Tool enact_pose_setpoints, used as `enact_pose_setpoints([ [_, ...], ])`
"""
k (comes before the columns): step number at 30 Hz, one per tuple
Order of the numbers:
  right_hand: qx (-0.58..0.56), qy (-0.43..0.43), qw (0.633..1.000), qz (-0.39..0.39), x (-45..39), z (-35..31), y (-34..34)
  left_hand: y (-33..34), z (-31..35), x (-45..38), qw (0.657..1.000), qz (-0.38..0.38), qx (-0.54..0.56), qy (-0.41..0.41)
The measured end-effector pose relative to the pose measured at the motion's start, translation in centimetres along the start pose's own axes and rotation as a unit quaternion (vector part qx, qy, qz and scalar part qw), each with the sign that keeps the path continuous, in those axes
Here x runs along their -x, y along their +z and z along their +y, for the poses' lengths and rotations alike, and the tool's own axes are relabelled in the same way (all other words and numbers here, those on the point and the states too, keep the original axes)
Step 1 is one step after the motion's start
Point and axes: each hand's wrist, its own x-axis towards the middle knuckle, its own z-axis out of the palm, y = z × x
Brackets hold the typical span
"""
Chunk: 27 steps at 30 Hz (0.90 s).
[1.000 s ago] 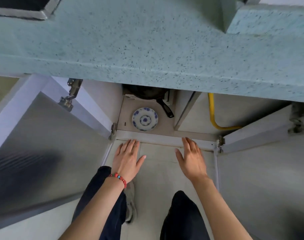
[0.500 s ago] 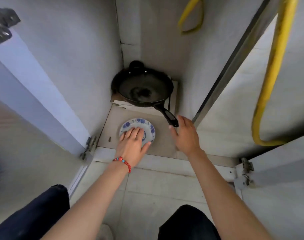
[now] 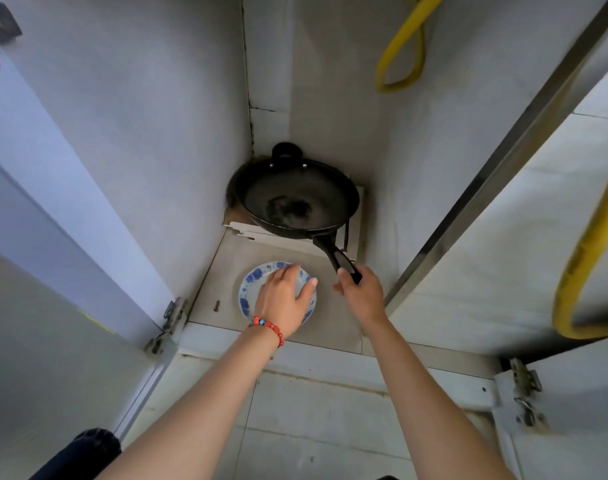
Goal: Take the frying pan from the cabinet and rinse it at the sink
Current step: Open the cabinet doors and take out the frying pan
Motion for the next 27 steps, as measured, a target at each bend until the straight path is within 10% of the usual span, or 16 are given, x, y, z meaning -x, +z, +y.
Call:
enact_pose_setpoints([
  [8,-0.039,-0.026,0.999,0.019,1.0,2.2,3.2,1.6,0.1,-5.1,0.924,-0.044,0.314,-0.212],
  [27,-0.118,0.007,0.989,-0.088,0.8,4.8,6.8,4.3,-4.3,-8.4,0.873,-0.13,0.403,-0.242],
])
